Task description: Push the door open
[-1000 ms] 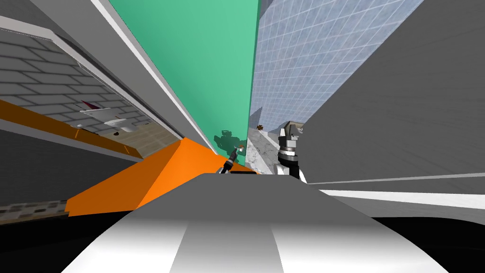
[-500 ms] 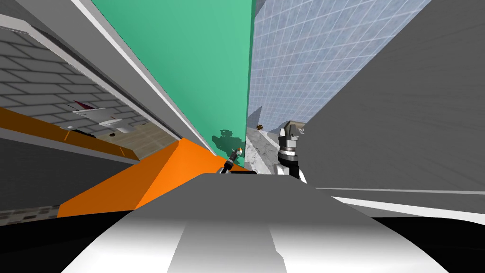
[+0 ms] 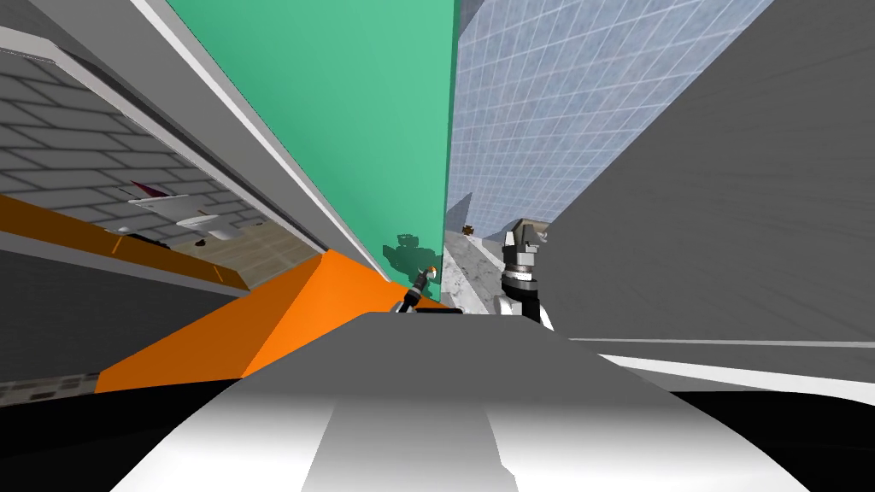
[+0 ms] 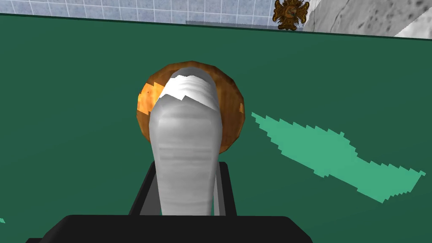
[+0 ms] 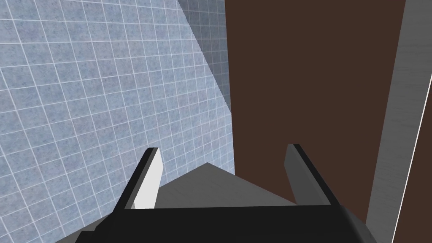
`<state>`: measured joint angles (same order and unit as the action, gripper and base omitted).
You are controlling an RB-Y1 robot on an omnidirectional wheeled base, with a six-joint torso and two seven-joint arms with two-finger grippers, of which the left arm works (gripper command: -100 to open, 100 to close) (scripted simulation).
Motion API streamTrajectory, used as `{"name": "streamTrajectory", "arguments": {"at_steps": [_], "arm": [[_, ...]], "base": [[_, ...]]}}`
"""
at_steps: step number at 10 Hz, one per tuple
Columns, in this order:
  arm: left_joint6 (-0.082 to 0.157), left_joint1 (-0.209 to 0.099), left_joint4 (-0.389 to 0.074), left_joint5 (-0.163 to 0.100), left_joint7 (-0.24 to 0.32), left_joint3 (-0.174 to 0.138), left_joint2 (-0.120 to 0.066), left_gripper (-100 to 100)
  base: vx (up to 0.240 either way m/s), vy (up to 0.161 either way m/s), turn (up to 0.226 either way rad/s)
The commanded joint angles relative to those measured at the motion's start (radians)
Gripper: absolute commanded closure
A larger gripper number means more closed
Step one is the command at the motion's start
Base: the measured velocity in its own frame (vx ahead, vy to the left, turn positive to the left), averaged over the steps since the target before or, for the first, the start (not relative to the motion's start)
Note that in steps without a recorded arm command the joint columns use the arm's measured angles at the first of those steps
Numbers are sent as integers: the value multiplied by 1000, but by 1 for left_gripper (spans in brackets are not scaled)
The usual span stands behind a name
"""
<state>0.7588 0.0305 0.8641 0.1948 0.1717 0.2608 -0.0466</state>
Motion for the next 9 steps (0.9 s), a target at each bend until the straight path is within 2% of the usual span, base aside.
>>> {"name": "streamTrajectory", "arguments": {"at_steps": [1,8,9], "arm": [[-5,0,11,-6,-5,-14,-9,100],[-8,-12,-5,-40,-34,-82,-27,100],[-8,-12,-5,-40,-34,-82,-27,100]], "base": [[130,-90,48],[154,-109,46],[97,-73,3]]}}
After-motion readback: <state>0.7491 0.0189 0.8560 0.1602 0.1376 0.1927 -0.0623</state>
